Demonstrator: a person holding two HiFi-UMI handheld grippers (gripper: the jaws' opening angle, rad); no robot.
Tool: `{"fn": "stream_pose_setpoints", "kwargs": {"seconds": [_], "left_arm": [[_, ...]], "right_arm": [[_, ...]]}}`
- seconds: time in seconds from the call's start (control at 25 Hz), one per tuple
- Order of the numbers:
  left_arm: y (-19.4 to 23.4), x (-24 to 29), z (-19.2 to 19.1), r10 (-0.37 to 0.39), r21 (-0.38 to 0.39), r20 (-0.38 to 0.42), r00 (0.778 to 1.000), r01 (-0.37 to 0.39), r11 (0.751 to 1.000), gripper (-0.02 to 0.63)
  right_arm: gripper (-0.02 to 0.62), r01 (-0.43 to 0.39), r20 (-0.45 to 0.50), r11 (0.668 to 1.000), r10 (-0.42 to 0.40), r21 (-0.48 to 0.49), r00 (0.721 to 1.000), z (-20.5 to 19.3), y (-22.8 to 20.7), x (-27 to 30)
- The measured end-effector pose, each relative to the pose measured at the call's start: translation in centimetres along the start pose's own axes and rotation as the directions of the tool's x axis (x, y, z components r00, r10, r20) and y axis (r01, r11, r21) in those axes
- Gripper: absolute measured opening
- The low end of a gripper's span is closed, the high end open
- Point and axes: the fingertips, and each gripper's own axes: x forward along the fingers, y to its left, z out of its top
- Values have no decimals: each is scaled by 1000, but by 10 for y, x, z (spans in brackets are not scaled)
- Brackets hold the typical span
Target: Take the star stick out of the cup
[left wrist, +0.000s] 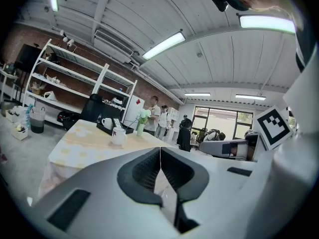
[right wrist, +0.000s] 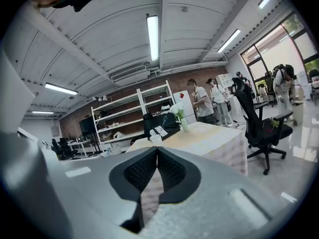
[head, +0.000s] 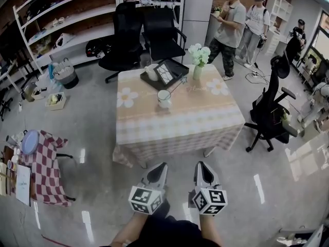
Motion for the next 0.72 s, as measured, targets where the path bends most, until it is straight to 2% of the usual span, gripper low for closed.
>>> {"fn": "stream_pose_setpoints", "kwargs": {"seconds": [0.72], "left_arm": [[84,69,43,41,-39,33,999,-40,998,11]], "right_arm": [[5,-9,-12,1000,9,-26,1000,28,1,109]]}}
